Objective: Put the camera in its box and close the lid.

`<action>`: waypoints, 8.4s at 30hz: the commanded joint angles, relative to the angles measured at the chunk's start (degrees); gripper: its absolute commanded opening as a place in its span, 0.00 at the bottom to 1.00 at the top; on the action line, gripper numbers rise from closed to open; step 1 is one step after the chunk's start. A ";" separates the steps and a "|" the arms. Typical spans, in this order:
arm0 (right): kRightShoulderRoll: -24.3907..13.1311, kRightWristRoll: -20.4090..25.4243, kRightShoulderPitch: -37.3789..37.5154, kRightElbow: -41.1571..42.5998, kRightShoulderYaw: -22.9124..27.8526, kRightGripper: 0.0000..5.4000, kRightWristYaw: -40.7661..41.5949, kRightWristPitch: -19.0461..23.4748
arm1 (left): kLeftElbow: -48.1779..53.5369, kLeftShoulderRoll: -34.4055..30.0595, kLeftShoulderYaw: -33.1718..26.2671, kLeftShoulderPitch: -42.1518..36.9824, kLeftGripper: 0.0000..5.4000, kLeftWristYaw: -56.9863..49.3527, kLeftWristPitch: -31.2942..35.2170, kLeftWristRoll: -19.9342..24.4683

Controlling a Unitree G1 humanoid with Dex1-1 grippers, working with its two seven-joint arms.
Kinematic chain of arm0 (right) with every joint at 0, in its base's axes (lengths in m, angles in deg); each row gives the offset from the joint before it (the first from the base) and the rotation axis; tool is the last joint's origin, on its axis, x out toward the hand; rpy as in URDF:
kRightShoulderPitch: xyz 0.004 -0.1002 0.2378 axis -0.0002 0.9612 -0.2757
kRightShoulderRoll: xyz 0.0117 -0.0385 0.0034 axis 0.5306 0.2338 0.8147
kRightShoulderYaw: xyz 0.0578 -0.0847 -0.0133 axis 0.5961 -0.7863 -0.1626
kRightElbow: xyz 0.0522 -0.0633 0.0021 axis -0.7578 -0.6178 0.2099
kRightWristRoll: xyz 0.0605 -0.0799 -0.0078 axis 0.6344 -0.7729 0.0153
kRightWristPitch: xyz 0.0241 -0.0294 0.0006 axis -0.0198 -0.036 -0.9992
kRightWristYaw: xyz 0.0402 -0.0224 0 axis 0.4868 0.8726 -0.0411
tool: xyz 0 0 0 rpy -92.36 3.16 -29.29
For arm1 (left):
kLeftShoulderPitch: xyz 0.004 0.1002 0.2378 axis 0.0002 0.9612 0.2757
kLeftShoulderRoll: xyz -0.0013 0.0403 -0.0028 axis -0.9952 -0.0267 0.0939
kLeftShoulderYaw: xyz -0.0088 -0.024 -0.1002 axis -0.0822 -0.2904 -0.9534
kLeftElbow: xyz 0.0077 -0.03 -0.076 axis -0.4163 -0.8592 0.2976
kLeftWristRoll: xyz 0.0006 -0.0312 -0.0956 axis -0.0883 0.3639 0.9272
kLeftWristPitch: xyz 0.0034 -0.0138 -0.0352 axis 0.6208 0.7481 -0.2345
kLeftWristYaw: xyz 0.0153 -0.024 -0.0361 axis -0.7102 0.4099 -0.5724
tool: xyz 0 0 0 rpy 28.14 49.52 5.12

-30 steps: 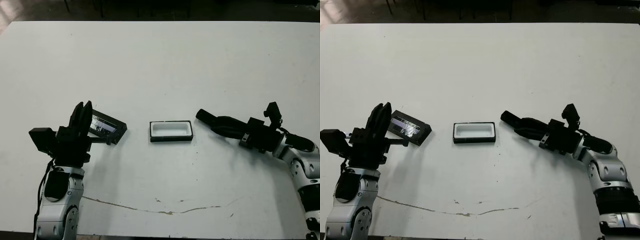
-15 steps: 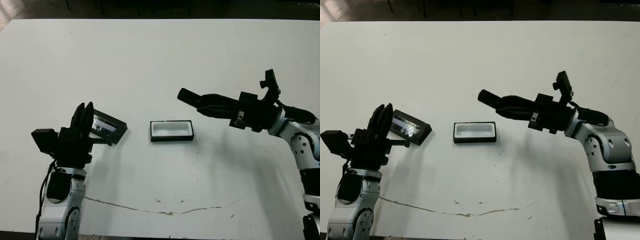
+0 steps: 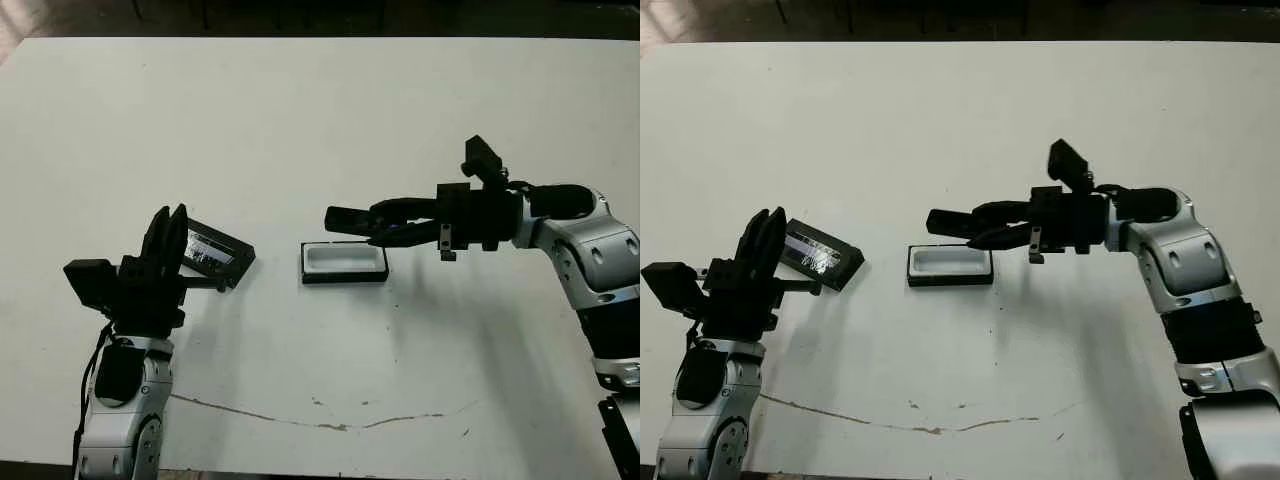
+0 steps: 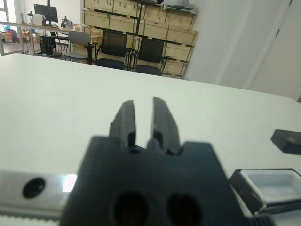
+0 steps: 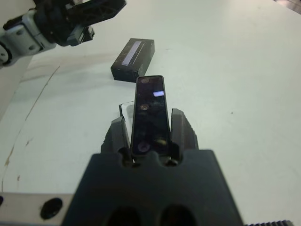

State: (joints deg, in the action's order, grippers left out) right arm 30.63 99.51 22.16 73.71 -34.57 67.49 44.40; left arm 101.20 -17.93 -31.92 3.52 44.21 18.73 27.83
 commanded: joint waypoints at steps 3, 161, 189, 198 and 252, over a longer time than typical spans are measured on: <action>-0.09 -1.84 -2.00 -2.25 -1.74 0.04 2.57 -1.97 | -0.72 -0.01 -0.21 0.70 0.00 -0.08 0.42 0.00; 6.40 -4.22 18.19 19.32 14.72 0.76 -31.52 -4.04 | 4.73 -12.86 -7.37 -1.28 0.00 6.16 4.15 -1.86; 3.87 -1.65 20.19 18.07 13.55 0.00 -29.89 -1.39 | -19.62 -53.12 21.17 -47.22 0.00 47.52 9.73 -25.37; 3.47 -0.87 20.74 17.85 14.26 0.00 -29.80 -1.47 | -32.84 -46.70 25.54 -48.26 0.00 42.98 -4.12 -35.01; 2.88 -2.50 20.78 18.24 12.26 0.00 -31.25 -0.76 | -20.81 -55.16 12.64 -29.71 0.00 60.13 9.49 -24.92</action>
State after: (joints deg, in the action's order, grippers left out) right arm 34.12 97.29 41.77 92.38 -21.86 35.99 43.47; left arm 81.30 -73.34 -18.87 -27.51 105.25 28.26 2.87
